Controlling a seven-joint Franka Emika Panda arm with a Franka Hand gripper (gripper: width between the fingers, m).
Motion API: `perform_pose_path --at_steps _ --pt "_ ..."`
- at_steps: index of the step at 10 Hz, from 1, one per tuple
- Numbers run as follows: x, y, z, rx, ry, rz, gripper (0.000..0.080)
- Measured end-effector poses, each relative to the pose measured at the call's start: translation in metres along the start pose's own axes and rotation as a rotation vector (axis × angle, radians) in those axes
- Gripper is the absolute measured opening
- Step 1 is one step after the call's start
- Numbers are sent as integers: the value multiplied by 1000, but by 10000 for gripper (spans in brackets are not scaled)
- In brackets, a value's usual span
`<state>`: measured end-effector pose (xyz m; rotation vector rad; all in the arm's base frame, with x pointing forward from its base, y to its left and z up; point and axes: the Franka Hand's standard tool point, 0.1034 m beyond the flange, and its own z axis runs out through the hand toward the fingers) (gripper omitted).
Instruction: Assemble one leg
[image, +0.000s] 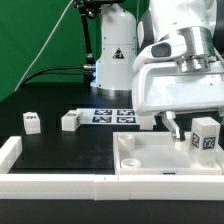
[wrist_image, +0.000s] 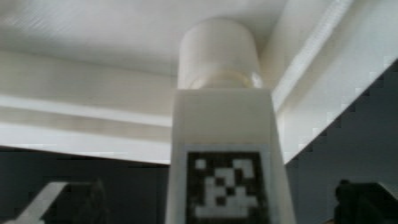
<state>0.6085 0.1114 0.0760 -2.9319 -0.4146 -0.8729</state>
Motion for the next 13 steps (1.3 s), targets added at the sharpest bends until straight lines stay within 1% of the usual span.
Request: perform_pose_path --at_steps 2,3,5,7,8,9,10,11,12,13 --pt "10 6 -15 -4 -11 -12 649" --pt "15 6 -19 -3 -16 -13 649" --pt "11 4 -17 6 -55 -16 649" --pt "7 -4 -17 39 -209 -19 649" --pt "4 -10 -18 60 -329 -6 649" --pt "6 -13 -18 71 -418 5 649" --pt "6 -15 -18 79 -481 11 649" --pt "5 -17 -20 97 -592 13 649" --pt "14 -14 -17 102 -617 16 649" --pt "19 -9 -14 94 -583 19 649"
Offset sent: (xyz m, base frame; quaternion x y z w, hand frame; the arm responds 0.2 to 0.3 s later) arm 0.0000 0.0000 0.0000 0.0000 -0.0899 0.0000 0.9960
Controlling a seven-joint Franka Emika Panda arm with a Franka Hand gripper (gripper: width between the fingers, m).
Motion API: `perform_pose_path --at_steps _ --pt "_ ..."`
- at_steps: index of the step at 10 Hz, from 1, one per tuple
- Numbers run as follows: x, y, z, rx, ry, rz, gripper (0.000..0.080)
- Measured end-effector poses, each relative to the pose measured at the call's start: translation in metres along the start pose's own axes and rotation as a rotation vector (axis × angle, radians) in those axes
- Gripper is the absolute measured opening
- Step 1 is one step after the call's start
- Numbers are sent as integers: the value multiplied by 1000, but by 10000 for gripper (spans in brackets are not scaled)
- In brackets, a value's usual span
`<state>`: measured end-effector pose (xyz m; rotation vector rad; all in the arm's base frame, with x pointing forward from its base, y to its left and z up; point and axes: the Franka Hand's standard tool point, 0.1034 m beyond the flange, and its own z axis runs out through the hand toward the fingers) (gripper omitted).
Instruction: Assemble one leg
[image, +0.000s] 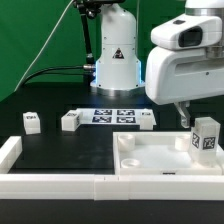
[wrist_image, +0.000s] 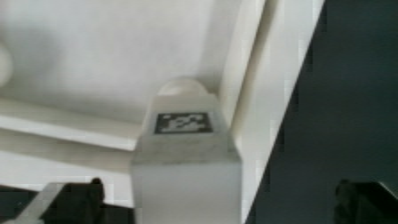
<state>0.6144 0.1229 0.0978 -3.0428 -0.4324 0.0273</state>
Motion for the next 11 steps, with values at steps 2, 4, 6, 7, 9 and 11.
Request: perform_pose_path --at_steps 2,4,6,7,9,11 --pt "-2 10 2 -6 2 8 649" --pt "-3 14 5 -8 3 14 649" --pt "-3 13 7 -8 9 13 540" --pt "-3 13 7 -8 9 13 405" --pt "-3 13 7 -8 9 13 289" --pt "-3 13 7 -7 9 60 290"
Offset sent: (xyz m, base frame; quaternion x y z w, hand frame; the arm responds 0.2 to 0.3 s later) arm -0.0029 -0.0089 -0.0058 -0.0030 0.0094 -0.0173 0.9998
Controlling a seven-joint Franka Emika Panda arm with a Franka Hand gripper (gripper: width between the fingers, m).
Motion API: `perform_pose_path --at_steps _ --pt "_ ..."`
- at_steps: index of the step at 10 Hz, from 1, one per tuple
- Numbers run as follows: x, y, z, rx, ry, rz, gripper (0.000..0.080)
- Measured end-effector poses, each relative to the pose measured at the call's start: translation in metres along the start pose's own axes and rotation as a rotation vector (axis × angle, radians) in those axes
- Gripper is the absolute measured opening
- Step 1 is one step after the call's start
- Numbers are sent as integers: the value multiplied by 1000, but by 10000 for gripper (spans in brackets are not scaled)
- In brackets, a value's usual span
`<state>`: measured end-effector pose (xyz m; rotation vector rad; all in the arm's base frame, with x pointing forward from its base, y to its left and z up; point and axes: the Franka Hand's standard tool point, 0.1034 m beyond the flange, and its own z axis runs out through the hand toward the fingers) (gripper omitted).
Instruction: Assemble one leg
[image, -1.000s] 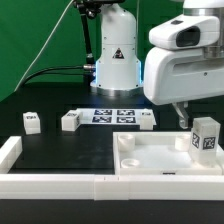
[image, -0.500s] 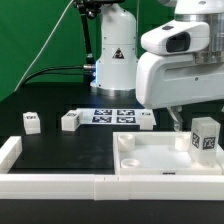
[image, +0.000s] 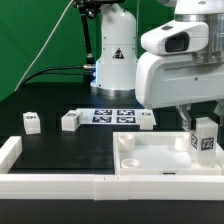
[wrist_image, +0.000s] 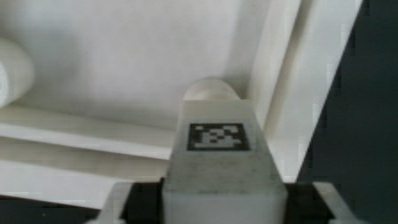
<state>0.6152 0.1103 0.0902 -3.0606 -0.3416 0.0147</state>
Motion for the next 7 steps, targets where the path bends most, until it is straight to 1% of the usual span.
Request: perform_pose_path --at_steps 1,2,3,4,7 --pt "0 0 0 0 0 -2 290" --pt "0 0 0 1 0 51 290" --pt "-1 -2 1 16 16 292 290" --pt "-3 -3 1 24 21 420 290" --pt "-1 -4 1 46 27 813 291"
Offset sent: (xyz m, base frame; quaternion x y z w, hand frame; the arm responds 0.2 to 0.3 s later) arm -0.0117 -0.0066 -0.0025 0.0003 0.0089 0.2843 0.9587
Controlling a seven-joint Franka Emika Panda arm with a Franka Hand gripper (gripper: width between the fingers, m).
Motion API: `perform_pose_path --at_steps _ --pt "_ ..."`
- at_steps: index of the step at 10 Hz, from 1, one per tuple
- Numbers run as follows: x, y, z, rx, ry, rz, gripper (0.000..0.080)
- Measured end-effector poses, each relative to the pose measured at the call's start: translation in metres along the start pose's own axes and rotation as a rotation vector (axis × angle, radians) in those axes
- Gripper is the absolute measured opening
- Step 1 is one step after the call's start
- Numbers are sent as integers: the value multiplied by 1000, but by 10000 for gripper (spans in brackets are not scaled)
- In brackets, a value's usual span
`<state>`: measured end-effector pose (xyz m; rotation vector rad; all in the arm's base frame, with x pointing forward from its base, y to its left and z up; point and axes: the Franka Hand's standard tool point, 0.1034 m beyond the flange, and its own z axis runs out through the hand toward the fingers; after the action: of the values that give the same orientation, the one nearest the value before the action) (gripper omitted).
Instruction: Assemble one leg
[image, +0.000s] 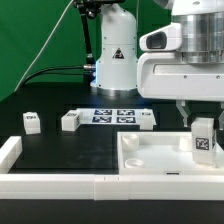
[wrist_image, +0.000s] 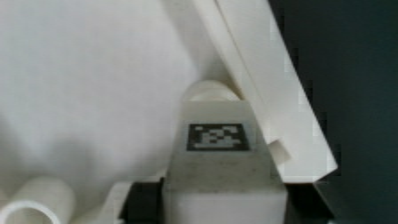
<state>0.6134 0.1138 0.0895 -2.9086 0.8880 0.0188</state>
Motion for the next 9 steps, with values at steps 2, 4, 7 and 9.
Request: perform_pose_path --at_steps 2,4,7,9 --pt "-2 -2 1 3 -3 246 291" --pt "-5 -4 2 -2 3 462 291" --pt "-5 -6 2 12 -18 689 291" --pt "-6 -6 2 13 -18 591 505"
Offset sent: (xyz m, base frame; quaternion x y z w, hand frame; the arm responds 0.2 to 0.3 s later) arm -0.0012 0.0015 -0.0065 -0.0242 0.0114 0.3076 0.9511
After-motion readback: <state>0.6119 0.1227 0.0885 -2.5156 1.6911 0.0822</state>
